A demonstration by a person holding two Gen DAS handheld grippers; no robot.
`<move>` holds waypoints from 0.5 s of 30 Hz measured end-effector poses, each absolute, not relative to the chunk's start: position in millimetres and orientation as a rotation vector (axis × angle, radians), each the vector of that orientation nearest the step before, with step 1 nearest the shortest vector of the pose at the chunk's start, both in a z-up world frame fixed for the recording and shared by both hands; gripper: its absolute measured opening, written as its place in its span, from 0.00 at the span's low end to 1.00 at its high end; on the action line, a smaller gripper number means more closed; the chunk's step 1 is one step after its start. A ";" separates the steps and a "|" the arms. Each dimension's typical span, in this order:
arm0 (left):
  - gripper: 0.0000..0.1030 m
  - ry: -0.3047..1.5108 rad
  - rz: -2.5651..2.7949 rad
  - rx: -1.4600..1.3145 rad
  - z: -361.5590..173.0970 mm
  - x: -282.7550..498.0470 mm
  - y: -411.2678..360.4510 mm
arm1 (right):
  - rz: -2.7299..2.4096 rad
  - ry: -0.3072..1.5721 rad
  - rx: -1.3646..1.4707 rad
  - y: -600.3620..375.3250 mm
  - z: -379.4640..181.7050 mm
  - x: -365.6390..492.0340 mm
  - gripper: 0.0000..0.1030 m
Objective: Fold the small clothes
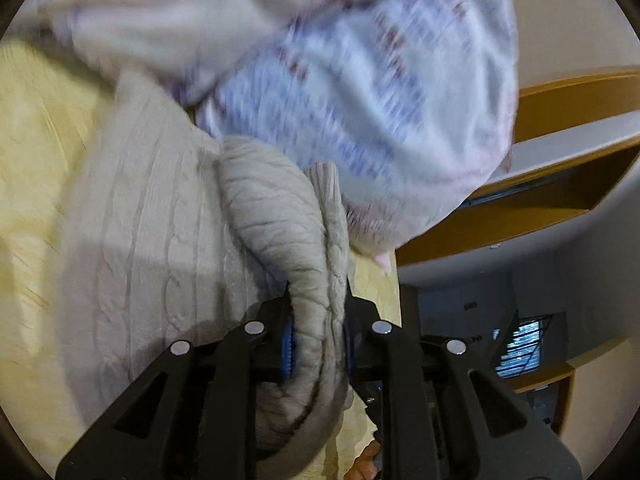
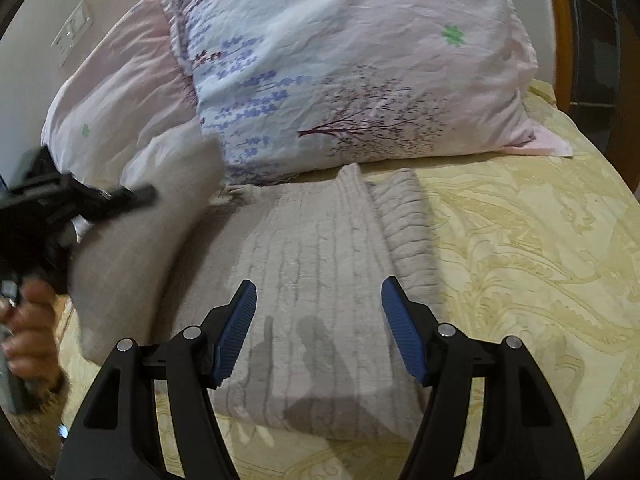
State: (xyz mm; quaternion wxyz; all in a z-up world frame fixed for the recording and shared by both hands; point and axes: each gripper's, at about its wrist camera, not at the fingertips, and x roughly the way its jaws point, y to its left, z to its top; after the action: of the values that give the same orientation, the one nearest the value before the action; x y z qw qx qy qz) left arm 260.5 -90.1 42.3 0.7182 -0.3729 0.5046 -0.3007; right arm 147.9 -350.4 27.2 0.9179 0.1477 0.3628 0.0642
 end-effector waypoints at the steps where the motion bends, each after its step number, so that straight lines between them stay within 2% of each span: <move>1: 0.22 1.145 -0.684 -0.839 35.8 262.2 -97.2 | 0.131 0.748 0.310 -352.0 27.1 147.9 0.65; 4: 0.22 1.209 -0.787 -0.918 23.0 259.9 -109.9 | 0.136 0.746 0.336 -359.6 28.3 146.5 0.65; 6: 0.26 1.190 -0.812 -0.878 30.8 254.9 -109.4 | 0.146 0.740 0.356 -364.3 30.8 145.6 0.65; 11: 0.63 1.054 -0.775 -0.664 68.3 234.5 -77.6 | 0.216 0.728 0.446 -374.0 39.6 149.8 0.65; 13: 0.71 0.998 -0.670 -0.531 79.8 227.0 -59.4 | 0.270 0.743 0.495 -373.9 40.8 157.3 0.65; 15: 0.73 0.959 -0.571 -0.417 83.9 224.3 -47.4 | 0.320 0.776 0.543 -372.2 39.8 167.9 0.65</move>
State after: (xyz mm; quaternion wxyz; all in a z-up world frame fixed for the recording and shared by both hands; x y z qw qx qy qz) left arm 224.3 -47.4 83.9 0.8276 -0.1965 0.4518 -0.2689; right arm 167.9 -372.2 39.8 0.8776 0.2605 0.3722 0.1532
